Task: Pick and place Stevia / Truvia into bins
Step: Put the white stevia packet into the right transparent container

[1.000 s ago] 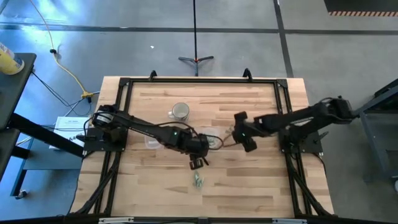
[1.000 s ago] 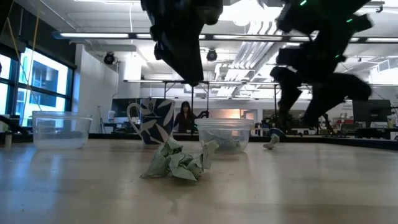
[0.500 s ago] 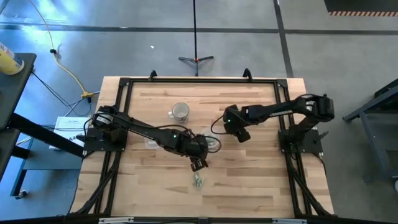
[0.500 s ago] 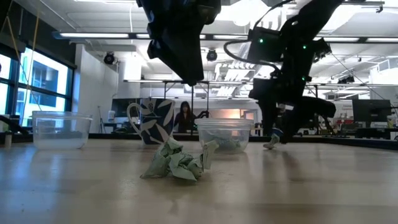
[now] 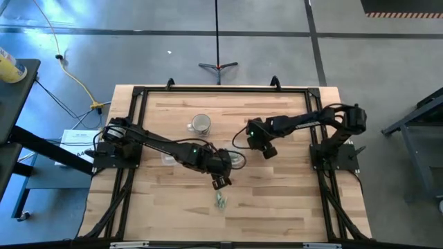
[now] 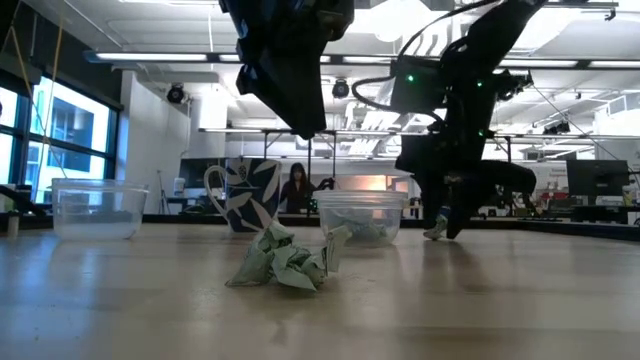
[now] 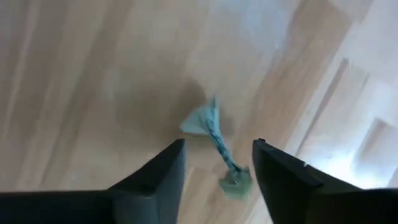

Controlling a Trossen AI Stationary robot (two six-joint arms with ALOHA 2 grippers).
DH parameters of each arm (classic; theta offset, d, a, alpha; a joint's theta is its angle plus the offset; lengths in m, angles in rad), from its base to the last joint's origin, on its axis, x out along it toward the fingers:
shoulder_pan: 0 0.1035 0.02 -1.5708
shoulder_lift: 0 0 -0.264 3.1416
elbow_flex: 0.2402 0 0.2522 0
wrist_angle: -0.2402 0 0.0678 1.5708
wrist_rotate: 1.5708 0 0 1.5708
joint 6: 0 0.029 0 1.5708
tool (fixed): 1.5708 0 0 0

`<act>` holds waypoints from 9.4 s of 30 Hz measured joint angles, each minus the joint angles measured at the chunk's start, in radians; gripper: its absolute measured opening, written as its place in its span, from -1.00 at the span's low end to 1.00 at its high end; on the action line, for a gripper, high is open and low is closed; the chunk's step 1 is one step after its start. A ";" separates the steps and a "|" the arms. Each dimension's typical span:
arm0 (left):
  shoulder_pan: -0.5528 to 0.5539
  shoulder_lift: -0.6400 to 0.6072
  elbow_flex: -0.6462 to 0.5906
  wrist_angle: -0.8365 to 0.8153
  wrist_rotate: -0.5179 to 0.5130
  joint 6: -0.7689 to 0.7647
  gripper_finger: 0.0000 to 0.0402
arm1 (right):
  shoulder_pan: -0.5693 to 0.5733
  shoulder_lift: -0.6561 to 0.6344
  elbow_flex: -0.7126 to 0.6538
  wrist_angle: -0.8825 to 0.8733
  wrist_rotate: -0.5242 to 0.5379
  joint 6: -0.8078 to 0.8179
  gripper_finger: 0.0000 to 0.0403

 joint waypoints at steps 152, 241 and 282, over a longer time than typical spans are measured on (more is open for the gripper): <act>0.020 0.169 -0.058 0.151 0.405 0.900 -0.88 | 1.052 0.005 0.402 -0.649 0.480 1.638 0.01; -0.507 -0.118 -0.292 0.040 -0.027 -0.205 -0.27 | 0.746 0.315 0.390 0.258 0.178 0.594 0.29; -0.477 -0.173 -0.369 0.006 -0.088 -0.271 -0.27 | 0.627 0.387 0.412 0.339 -0.018 0.516 -0.65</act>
